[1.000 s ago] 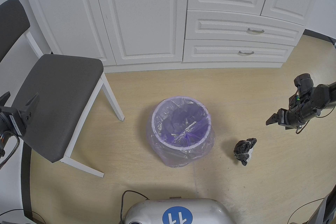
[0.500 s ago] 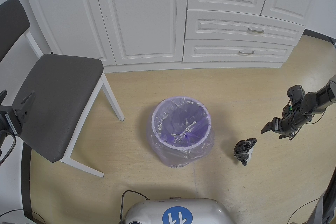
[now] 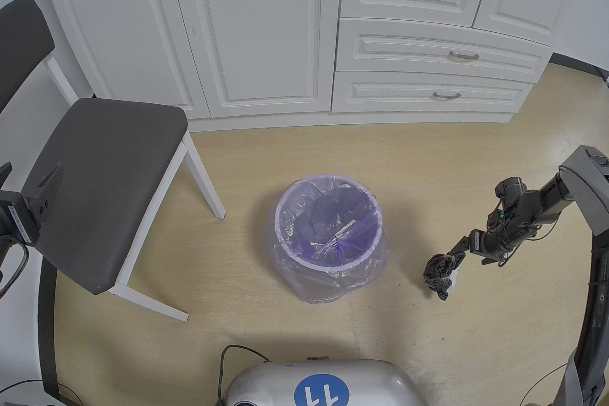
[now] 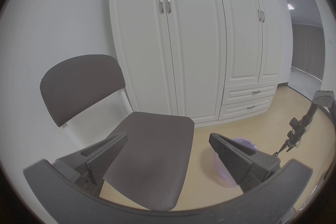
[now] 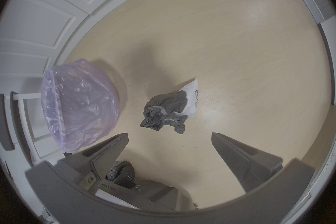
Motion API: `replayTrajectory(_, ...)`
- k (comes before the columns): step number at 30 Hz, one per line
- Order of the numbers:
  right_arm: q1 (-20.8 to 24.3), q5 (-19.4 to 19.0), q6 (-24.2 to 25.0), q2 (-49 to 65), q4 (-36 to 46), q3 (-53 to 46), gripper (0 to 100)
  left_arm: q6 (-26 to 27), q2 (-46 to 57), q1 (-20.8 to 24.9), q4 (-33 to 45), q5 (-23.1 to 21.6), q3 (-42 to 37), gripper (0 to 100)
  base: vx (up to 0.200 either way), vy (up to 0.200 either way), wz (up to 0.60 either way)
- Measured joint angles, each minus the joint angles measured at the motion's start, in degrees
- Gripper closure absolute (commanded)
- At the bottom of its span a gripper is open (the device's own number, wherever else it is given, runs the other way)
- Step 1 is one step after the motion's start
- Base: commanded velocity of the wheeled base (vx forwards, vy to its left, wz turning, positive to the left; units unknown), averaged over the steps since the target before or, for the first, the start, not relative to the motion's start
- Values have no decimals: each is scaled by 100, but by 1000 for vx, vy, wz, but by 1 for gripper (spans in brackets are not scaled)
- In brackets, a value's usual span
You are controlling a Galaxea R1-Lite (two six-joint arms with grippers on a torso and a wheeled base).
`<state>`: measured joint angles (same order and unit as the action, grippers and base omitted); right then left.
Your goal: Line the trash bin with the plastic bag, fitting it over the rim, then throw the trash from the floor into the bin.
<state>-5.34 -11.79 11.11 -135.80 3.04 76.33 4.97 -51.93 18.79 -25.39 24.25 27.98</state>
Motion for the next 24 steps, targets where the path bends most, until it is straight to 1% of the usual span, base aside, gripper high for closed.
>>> replayTrajectory(4,179,24,55,-247,-50,206,0,138,26,-5,-17,5,-1,0,0,0,0)
replayTrajectory(9,541,101,227,-571,-50,611,0,187,43,-13,-37,9,-20,0,0,0,0)
replayTrajectory(12,650,145,249,-745,-2,914,0,194,50,-21,-41,6,-20,0,0,0,0)
replayTrajectory(17,764,197,252,-1006,369,1488,0,202,52,-46,-35,9,-22,0,0,0,0)
replayTrajectory(19,779,317,250,-1125,550,1793,0,205,52,-49,-26,9,-26,0,0,0,0)
replayTrajectory(24,773,800,162,-1556,1106,2761,0,206,39,-57,-6,9,-37,0,0,0,0)
